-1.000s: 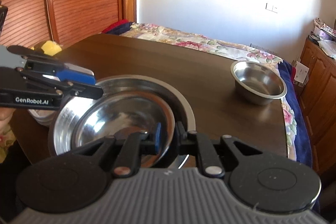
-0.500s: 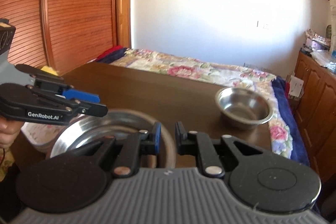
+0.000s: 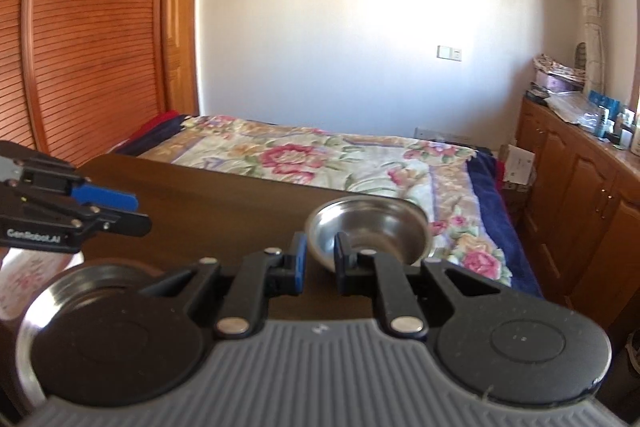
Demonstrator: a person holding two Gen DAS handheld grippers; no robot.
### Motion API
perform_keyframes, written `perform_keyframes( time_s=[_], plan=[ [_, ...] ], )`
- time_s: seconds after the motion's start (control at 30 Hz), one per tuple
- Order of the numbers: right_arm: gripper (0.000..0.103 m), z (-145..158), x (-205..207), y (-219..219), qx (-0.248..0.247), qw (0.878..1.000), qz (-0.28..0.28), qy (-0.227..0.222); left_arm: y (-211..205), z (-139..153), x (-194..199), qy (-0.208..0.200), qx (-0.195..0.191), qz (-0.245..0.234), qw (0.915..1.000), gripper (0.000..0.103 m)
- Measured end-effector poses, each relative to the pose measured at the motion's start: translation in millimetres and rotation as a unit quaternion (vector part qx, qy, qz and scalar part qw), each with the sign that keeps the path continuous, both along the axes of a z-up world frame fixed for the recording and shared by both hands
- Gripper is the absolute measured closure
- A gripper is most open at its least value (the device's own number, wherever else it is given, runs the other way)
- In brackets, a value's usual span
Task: Organize plates and bowls
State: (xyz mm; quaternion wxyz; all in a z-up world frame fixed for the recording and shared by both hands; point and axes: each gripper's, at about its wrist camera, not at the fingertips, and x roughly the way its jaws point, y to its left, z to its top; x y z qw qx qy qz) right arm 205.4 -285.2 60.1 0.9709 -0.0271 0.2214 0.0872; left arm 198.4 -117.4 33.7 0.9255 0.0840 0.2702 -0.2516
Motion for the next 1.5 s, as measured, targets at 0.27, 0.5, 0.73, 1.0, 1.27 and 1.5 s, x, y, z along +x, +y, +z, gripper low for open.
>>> perform_keyframes(
  time_s=[0.27,0.5,0.73,1.0,1.27,1.5],
  plan=[
    [0.058,-9.1,21.6,-27.3,0.016,0.999,-0.037,-0.005,-30.4,4.9,22.0,-0.003,0.011,-0.018,0.9998,0.053],
    [0.050,-19.6,42.7,-49.4,0.029,0.998,-0.059,0.000,-51.3,6.8,47.9,-0.001,0.008,-0.025,0.9997,0.034],
    [0.048,-33.3,64.0,-65.4,0.053,0.996,-0.069,0.017,-71.1,0.8,78.8,0.013,0.017,-0.030,0.9993,0.034],
    [0.048,-46.9,74.7,-72.4,0.072,0.996,-0.053,0.031,-90.6,-16.4,112.2,0.046,0.034,-0.038,0.9977,0.051],
    [0.048,-55.0,79.0,-77.5,0.098,0.993,-0.041,0.056,-105.2,-32.2,132.3,0.077,0.052,-0.050,0.9944,0.063],
    [0.051,-57.5,81.0,-78.2,0.122,0.990,-0.027,0.068,-110.6,-39.4,143.9,0.097,0.063,-0.051,0.9920,0.071]
  ],
)
